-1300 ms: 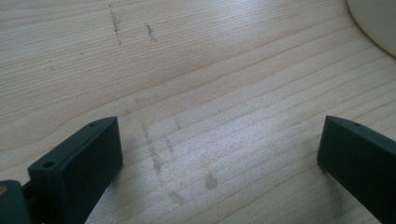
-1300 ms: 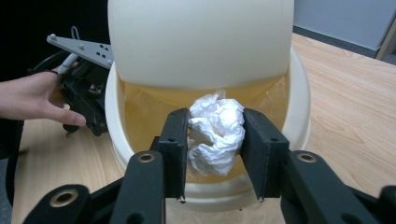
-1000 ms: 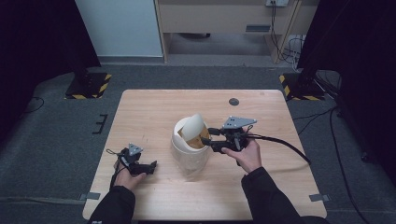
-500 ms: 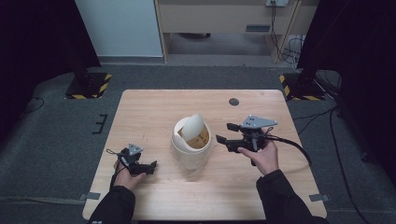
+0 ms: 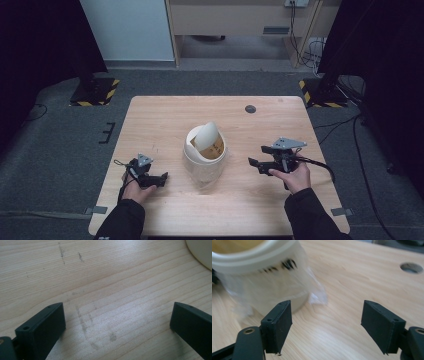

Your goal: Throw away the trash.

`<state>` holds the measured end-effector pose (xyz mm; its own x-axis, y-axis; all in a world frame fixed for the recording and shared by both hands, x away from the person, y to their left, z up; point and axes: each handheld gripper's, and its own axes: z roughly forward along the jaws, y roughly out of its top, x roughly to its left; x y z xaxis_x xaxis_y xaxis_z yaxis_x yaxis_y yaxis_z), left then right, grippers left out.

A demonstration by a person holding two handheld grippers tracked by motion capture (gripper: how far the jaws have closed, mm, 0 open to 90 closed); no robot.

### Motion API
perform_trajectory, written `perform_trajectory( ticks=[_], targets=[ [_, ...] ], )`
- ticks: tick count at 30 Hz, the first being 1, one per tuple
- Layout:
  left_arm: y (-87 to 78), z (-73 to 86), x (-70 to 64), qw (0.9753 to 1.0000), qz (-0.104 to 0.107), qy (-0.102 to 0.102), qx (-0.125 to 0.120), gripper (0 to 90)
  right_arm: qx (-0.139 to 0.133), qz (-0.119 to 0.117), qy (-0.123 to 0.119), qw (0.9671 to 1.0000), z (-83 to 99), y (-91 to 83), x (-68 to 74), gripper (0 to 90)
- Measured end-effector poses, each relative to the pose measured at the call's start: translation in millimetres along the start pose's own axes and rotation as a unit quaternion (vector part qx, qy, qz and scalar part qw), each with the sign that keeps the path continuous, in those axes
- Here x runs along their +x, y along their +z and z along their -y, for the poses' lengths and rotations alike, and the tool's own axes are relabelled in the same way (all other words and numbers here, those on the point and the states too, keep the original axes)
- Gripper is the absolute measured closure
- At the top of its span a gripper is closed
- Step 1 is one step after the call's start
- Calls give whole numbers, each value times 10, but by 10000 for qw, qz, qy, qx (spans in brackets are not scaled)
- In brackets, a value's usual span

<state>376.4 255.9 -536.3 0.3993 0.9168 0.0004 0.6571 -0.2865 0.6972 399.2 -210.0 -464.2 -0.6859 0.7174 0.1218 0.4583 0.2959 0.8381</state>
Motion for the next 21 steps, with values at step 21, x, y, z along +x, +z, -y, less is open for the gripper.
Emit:
perform_trajectory(
  ticks=[21],
  targets=[
    [0, 0, 1, 10000, 1, 2, 1, 0, 1004, 955, 456, 9893, 566, 19, -583, 143]
  ],
)
